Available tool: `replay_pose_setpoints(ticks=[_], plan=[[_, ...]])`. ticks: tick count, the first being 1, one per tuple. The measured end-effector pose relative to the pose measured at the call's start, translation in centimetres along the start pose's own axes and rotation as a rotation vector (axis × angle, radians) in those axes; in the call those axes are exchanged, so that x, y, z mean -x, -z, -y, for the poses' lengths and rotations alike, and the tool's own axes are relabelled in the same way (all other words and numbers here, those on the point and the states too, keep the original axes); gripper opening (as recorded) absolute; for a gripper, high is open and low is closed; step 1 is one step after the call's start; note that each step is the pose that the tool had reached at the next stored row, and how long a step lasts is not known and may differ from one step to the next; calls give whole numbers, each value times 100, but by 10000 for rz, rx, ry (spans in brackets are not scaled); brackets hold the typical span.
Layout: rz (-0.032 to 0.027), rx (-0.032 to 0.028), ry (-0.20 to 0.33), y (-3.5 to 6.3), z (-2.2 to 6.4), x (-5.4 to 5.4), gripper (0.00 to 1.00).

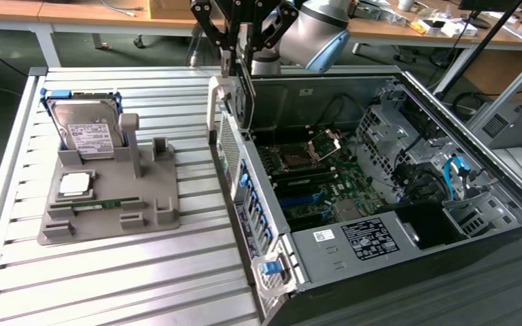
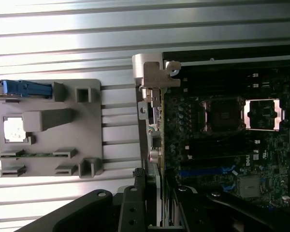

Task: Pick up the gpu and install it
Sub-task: 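Pick up the gpu and move the gpu toward the slot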

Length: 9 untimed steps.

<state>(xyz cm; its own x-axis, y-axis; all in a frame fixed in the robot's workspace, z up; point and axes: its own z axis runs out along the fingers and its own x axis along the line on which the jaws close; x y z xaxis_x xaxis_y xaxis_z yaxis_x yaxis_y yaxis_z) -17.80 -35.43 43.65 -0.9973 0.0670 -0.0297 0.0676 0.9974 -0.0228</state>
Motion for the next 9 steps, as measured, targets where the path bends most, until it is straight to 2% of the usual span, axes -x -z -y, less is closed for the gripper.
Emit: replay_pose_setpoints(ticks=[9], plan=[[1,-2,0,-1,-2,37,27]])
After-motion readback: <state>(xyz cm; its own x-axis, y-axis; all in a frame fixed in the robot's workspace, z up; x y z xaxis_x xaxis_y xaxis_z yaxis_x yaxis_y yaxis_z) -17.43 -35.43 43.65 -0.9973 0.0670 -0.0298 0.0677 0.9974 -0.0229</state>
